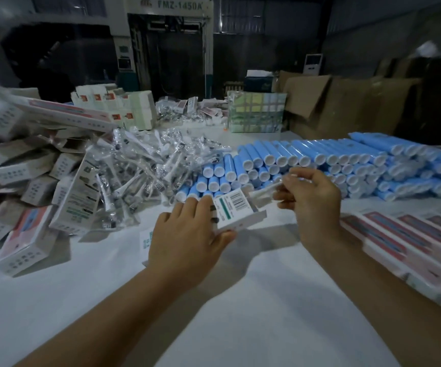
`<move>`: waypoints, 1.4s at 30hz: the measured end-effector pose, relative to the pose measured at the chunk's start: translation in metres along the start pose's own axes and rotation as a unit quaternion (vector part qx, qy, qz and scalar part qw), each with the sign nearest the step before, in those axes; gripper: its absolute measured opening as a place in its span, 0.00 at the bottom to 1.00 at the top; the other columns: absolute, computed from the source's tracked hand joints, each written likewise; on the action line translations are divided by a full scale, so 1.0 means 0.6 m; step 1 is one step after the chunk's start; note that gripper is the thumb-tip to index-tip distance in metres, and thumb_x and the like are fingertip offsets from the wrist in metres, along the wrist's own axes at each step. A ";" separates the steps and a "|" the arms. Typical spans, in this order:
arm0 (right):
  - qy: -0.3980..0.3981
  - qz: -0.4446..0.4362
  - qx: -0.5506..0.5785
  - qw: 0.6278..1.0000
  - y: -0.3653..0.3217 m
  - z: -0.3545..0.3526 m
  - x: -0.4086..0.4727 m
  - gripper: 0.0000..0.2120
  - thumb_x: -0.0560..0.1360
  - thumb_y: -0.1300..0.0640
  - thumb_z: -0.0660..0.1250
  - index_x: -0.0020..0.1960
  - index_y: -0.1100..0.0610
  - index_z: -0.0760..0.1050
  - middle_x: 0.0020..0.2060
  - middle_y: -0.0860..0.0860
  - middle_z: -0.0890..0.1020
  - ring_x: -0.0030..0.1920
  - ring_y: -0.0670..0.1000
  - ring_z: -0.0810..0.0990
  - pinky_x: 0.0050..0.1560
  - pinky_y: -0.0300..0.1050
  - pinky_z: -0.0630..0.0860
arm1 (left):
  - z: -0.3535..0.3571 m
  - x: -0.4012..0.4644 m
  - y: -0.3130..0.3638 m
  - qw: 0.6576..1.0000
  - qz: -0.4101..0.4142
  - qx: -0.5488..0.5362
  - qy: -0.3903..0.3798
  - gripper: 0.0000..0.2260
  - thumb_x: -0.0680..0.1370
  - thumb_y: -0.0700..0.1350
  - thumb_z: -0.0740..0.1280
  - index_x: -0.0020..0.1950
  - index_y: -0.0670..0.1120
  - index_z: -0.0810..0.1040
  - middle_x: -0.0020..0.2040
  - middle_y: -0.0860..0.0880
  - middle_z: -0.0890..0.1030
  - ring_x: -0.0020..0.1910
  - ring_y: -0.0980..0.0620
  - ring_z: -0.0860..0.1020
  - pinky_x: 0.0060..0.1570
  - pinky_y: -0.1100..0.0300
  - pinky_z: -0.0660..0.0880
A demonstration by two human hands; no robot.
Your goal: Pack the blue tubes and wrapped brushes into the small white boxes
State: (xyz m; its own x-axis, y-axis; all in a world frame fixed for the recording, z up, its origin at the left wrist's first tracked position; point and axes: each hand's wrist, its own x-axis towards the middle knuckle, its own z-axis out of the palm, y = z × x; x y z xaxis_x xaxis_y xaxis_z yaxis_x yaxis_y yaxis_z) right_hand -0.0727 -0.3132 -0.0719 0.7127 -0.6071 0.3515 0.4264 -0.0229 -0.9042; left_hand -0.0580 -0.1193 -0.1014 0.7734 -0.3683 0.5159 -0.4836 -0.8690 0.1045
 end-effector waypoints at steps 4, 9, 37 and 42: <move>-0.008 -0.036 -0.044 0.998 0.015 0.021 -0.025 0.08 0.73 0.62 0.71 0.41 0.50 0.76 0.32 0.45 0.84 0.35 0.44 0.83 0.35 0.34 0.76 | -0.001 -0.002 0.009 1.000 -0.002 0.005 0.003 0.33 0.70 0.70 0.46 0.67 0.51 0.65 0.59 0.53 0.73 0.54 0.50 0.71 0.50 0.56 0.68; -0.095 -0.020 -0.080 0.992 0.018 0.035 -0.049 0.14 0.80 0.54 0.61 0.36 0.46 0.76 0.35 0.43 0.84 0.39 0.41 0.82 0.38 0.32 0.76 | -0.001 0.004 0.011 1.000 -0.005 0.006 0.011 0.34 0.70 0.69 0.49 0.68 0.50 0.66 0.58 0.51 0.74 0.54 0.49 0.71 0.50 0.55 0.67; -0.146 -0.035 -0.129 0.980 0.024 0.026 -0.093 0.09 0.76 0.62 0.67 0.45 0.48 0.78 0.44 0.46 0.83 0.38 0.40 0.80 0.39 0.35 0.78 | 0.001 0.001 0.004 0.997 0.005 0.024 0.070 0.29 0.72 0.59 0.62 0.61 0.36 0.75 0.51 0.39 0.79 0.48 0.38 0.77 0.45 0.46 0.72; -0.154 -0.038 -0.137 0.978 0.015 0.029 -0.087 0.26 0.77 0.62 0.66 0.69 0.43 0.65 0.39 0.50 0.81 0.39 0.46 0.79 0.41 0.44 0.80 | -0.001 0.002 0.006 0.997 0.004 0.024 0.067 0.29 0.72 0.59 0.64 0.61 0.36 0.75 0.51 0.39 0.79 0.48 0.38 0.77 0.45 0.46 0.73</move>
State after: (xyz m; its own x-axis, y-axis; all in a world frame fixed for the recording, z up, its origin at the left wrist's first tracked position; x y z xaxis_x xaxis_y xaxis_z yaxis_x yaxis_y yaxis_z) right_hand -0.0965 -0.2681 -0.0940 0.8366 -0.3286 0.4383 0.3493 -0.2963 -0.8889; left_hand -0.0592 -0.1224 -0.1001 0.7059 -0.3308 0.6263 -0.4670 -0.8822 0.0604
